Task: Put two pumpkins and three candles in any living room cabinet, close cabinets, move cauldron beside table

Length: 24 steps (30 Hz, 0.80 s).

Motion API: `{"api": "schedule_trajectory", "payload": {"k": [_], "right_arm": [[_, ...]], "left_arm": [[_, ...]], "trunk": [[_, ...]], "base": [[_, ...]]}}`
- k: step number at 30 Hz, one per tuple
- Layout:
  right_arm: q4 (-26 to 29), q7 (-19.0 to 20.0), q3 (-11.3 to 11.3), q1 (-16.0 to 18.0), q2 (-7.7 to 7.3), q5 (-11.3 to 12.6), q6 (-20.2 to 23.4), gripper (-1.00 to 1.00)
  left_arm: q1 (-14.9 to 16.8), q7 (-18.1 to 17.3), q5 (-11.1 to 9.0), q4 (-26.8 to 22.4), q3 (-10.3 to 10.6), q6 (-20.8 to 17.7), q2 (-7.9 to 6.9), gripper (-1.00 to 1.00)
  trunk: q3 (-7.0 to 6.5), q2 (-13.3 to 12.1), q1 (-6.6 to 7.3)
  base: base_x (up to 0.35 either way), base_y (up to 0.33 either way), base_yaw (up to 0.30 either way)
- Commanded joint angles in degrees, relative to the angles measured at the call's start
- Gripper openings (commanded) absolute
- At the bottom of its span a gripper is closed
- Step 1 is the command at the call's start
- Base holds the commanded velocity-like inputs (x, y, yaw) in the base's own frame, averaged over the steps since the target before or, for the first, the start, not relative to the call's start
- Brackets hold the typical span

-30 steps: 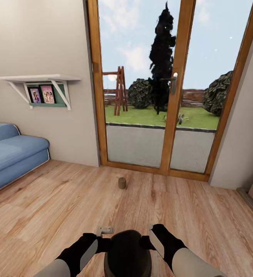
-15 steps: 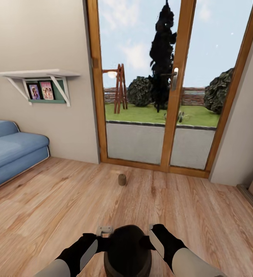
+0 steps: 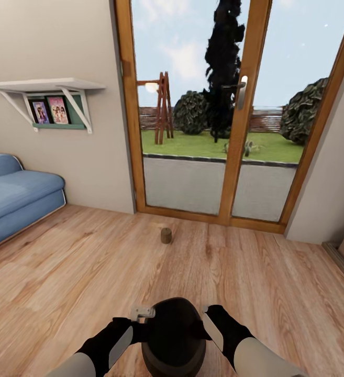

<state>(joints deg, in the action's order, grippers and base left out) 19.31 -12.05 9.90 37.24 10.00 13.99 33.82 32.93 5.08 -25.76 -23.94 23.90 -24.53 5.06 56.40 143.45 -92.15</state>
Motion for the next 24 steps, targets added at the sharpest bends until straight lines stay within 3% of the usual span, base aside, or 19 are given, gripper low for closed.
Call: {"api": "schedule_trajectory", "payload": {"k": [1,8,15,24], "right_arm": [[0.08,-0.52,0.29,0.03,0.0,0.6,0.19,1.0],[0.03,-0.52,0.29,0.03,0.0,0.6,0.19,1.0],[0.06,-0.52,0.29,0.03,0.0,0.6,-0.25,1.0],[-0.49,-0.52,0.3,0.03,0.0,0.66,-4.13,1.0]], "left_arm": [[0.03,0.55,-0.61,-0.11,0.49,-0.14,-0.05,1.0],[0.03,0.63,-0.54,0.05,0.81,1.53,0.02,1.0],[0.03,0.64,-0.52,-0.22,0.95,2.02,0.03,1.0],[0.11,0.55,-0.51,0.0,0.97,2.25,0.19,1.0]], "trunk": [[0.29,0.04,-0.01],[1.84,0.14,-0.19],[1.84,0.14,-0.19],[1.84,0.14,-0.19]], "base": [[0.0,0.0,0.0],[0.0,0.0,0.0],[0.0,0.0,0.0],[0.0,0.0,0.0]]}}
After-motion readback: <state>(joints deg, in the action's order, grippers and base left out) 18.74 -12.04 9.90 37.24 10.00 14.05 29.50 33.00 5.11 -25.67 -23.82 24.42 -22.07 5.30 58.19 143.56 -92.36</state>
